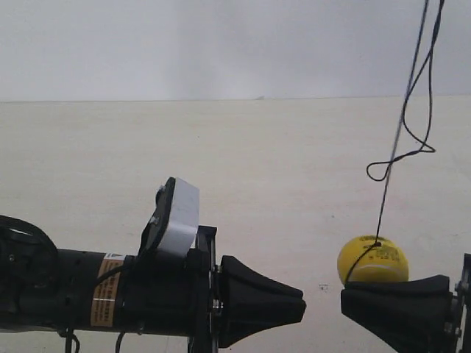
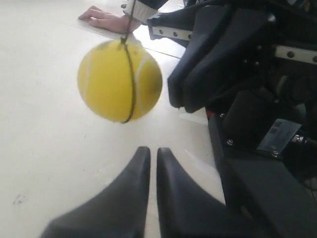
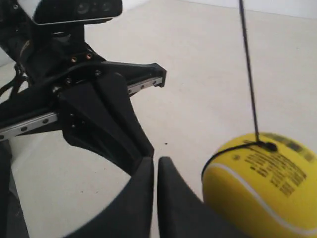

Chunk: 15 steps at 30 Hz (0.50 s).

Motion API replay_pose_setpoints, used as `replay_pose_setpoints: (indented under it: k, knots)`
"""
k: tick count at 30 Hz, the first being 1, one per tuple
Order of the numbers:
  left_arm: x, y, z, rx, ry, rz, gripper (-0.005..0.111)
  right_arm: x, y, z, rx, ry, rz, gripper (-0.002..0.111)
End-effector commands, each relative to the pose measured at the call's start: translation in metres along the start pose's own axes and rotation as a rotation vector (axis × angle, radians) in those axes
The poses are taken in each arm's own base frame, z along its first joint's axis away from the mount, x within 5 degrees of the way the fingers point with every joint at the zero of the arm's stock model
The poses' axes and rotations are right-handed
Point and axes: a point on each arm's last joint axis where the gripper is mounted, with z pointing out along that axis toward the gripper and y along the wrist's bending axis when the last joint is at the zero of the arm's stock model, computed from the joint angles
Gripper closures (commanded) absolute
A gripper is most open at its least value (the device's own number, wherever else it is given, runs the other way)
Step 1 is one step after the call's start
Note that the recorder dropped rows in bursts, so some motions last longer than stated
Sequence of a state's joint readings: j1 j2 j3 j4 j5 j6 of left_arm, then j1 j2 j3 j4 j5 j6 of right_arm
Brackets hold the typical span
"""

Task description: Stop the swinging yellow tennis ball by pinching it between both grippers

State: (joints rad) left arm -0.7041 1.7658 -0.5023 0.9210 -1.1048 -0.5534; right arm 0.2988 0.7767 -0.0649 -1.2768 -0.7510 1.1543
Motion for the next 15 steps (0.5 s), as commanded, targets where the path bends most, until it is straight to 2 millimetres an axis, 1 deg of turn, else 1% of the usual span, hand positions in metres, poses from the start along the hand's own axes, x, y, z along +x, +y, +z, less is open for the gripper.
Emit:
replay_pose_setpoints:
  k: [1, 3, 5, 11, 15]
  knots:
    - [-0.002, 0.002, 0.002, -0.021, -0.015, 0.005, 0.102, 0.006, -0.01, -0.001, 0.112, 0.052, -0.022, 0.108]
    - [-0.002, 0.003, 0.002, -0.032, -0.022, 0.018, 0.102, 0.006, -0.013, -0.001, 0.148, 0.053, -0.016, 0.108]
    - [-0.004, 0.008, 0.001, -0.091, -0.044, 0.01, 0.102, 0.004, -0.014, -0.001, 0.155, 0.038, -0.01, 0.108]
    - [-0.006, 0.012, 0.001, -0.133, -0.06, 0.013, 0.102, 0.003, -0.013, -0.001, 0.141, 0.026, -0.003, 0.108]
    - [-0.007, 0.015, 0.0, -0.164, -0.075, 0.018, 0.102, 0.003, -0.016, -0.001, 0.176, 0.021, -0.013, 0.108]
